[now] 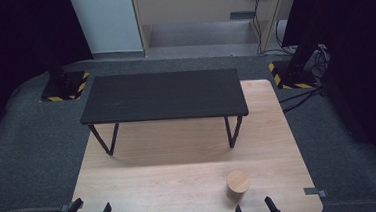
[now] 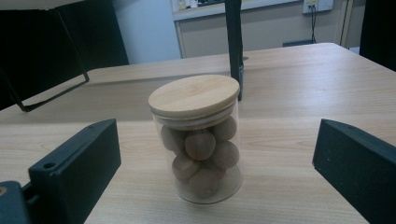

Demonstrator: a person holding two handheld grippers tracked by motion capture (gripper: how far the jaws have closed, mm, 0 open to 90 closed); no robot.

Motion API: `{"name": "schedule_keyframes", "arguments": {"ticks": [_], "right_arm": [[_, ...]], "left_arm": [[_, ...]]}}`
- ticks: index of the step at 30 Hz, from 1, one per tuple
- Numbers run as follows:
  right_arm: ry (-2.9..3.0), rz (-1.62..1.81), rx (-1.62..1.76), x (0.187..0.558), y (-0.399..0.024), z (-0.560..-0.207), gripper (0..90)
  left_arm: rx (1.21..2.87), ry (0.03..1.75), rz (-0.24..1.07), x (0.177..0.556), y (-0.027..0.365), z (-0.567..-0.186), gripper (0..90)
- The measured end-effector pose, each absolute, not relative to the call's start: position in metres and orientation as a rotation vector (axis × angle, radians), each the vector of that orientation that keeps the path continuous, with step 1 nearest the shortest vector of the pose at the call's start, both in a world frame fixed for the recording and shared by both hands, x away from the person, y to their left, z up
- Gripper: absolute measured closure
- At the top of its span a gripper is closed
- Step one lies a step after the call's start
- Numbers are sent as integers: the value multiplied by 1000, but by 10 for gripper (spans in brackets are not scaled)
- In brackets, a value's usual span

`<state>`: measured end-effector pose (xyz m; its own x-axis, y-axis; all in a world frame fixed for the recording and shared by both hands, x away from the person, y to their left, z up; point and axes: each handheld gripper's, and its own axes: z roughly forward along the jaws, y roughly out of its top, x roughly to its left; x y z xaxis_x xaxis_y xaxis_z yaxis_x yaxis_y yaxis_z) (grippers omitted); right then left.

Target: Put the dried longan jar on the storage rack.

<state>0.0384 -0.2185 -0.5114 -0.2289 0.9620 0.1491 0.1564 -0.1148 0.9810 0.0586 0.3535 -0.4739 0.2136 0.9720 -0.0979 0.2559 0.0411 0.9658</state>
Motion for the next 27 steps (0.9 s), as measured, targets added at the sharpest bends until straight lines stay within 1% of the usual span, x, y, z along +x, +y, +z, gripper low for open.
{"name": "schedule_keyframes", "arguments": {"ticks": [13, 20, 27], "right_arm": [[1428, 1400, 1300, 37, -214, -513, 10], [1460, 1368, 1310, 47, -203, -512, 10], [1501, 1325, 1320, 66, -192, -507, 10]], "left_arm": [[1441, 1236, 853, 60, 353, -472, 0], [1442, 1229, 846, 60, 352, -472, 0], [1444, 1228, 841, 61, 352, -472, 1]]}}
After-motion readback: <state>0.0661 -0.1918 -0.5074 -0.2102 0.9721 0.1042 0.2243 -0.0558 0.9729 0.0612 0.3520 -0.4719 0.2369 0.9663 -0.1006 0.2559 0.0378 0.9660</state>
